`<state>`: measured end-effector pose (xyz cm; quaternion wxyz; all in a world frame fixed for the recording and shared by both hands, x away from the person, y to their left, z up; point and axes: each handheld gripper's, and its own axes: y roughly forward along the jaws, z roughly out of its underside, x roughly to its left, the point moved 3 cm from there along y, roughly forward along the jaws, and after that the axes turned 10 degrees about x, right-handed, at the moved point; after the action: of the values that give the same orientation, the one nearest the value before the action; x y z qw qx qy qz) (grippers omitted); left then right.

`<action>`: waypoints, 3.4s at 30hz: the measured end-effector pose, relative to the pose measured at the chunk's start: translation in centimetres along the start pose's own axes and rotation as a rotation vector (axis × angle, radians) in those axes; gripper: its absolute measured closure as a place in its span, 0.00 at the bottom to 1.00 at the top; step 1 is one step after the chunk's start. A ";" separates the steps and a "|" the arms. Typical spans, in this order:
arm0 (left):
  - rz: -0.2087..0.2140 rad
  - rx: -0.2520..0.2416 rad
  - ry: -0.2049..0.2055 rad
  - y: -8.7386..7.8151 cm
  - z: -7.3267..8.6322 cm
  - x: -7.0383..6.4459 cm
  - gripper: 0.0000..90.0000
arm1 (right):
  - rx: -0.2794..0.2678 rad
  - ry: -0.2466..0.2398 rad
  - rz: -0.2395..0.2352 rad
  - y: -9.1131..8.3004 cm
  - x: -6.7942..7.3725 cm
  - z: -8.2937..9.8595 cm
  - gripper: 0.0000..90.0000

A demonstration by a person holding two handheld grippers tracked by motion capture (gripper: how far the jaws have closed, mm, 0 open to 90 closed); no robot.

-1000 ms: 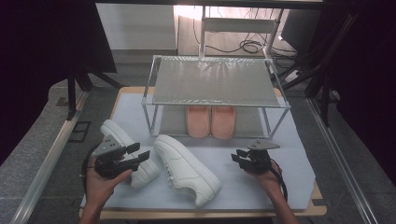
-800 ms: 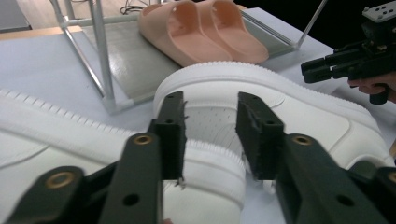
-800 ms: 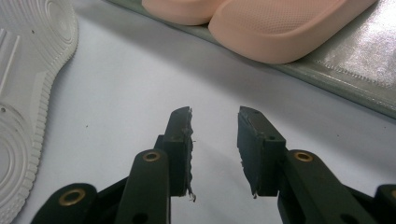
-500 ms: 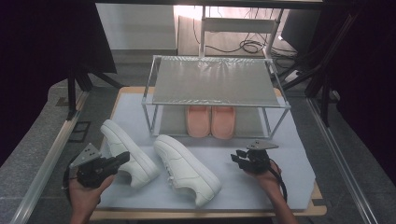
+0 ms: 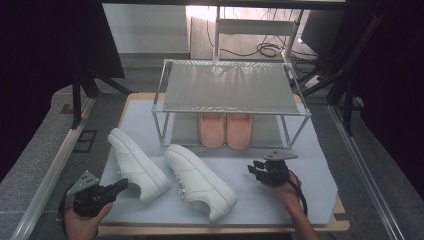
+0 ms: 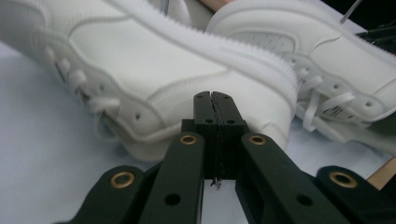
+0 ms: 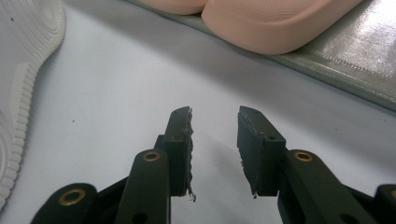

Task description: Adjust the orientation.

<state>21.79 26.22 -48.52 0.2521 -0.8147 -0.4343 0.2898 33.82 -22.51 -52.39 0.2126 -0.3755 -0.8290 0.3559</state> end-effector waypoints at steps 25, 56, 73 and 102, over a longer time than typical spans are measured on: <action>0.027 0.055 0.000 2.9 -0.1 -0.2 1.00 | -0.006 0.012 0.016 -0.5 -0.6 0.1 0.72; 0.036 0.033 0.035 4.7 -4.0 -0.7 0.99 | -0.007 0.021 0.021 -0.8 -1.0 0.2 0.72; 0.027 0.047 0.030 5.4 -3.9 -0.2 1.00 | -0.007 0.024 0.023 -0.8 -1.1 0.3 0.72; -0.004 0.021 0.026 4.2 -6.2 1.2 1.00 | -0.003 0.029 0.022 -0.8 -1.3 0.3 0.72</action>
<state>28.97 24.15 -47.29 0.2669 -0.8148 -0.4297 0.2833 34.05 -23.97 -52.14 0.2203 -0.3899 -0.8223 0.3511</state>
